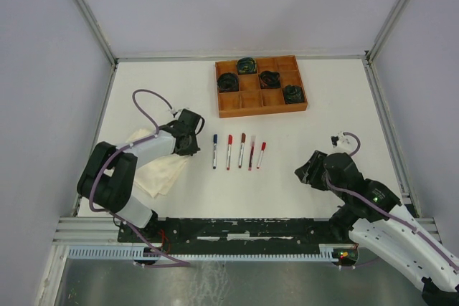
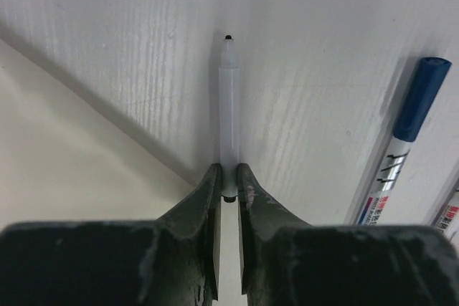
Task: Insert the pens into the pen caps
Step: Pick up the pen from the center of the board.
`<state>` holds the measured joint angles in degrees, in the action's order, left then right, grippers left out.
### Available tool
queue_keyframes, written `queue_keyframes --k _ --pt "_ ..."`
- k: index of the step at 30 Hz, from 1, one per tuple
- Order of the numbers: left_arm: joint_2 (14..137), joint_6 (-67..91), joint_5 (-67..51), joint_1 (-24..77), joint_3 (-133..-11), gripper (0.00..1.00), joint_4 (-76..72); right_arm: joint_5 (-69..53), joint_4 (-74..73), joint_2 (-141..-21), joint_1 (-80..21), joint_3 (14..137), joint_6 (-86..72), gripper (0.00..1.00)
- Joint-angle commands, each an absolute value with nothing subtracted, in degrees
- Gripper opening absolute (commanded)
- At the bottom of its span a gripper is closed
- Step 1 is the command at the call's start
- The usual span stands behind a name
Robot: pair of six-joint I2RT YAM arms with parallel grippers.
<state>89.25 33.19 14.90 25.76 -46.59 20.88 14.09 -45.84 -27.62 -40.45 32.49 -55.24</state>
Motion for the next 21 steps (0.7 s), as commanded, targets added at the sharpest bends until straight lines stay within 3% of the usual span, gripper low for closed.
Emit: queue_keyframes --k 1,10,21 --pt "85.1 29.4 13.0 28.4 -47.5 0.12 19.0 11.1 -41.4 -28.4 -40.3 35.3 -50.8 0.55" --pt "72.8 24.9 8.7 38.5 -48.2 0.11 15.1 8.5 -30.9 -29.3 -40.3 35.8 -50.2 0.56" --pt "64.0 26.8 -5.4 49.2 -47.3 0.08 4.2 7.2 -10.9 -34.9 -40.3 36.1 -55.9 0.56"
